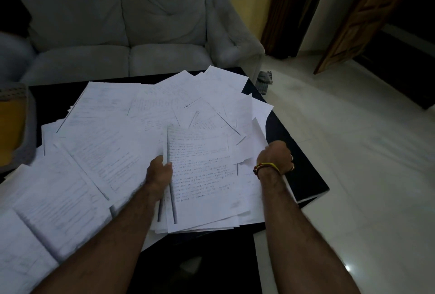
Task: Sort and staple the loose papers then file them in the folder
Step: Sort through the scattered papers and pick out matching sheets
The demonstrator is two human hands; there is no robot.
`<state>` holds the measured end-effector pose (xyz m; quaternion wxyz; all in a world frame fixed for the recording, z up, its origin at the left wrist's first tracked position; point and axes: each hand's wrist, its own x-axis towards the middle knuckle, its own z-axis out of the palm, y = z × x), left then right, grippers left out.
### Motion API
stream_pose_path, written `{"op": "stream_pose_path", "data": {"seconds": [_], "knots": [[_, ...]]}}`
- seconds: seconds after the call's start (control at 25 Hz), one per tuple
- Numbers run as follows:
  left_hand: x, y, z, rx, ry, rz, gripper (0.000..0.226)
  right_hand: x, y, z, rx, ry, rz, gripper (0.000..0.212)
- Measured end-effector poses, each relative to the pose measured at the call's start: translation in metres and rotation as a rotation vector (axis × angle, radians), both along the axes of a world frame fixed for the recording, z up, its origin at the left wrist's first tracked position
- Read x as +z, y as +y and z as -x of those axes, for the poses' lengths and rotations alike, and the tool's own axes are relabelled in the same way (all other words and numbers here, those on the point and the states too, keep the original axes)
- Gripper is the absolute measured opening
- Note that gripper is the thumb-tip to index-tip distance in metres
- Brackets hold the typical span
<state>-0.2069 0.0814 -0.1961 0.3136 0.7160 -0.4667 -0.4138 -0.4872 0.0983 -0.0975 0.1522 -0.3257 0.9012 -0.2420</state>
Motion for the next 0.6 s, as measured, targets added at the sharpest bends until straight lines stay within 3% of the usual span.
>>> {"op": "stream_pose_path", "data": {"seconds": [0.08, 0.2, 0.32, 0.44, 0.6], "knots": [[0.001, 0.004, 0.002, 0.017, 0.015, -0.009, 0.045, 0.018, -0.001, -0.007, 0.013, 0.064, 0.060, 0.030], [0.010, 0.010, 0.006, 0.015, 0.027, -0.009, 0.048, 0.061, -0.002, -0.024, 0.007, 0.394, 0.153, 0.023], [0.026, 0.018, 0.004, 0.024, 0.048, -0.005, 0.051, 0.103, 0.001, -0.059, 0.059, 0.535, 0.290, 0.023], [0.036, 0.024, -0.008, 0.050, 0.090, 0.007, 0.051, 0.143, 0.005, -0.100, 0.181, 0.459, 0.484, 0.019], [0.047, 0.030, -0.047, 0.117, 0.168, 0.002, 0.046, 0.167, 0.003, -0.144, 0.273, 0.069, 0.662, 0.015]]}}
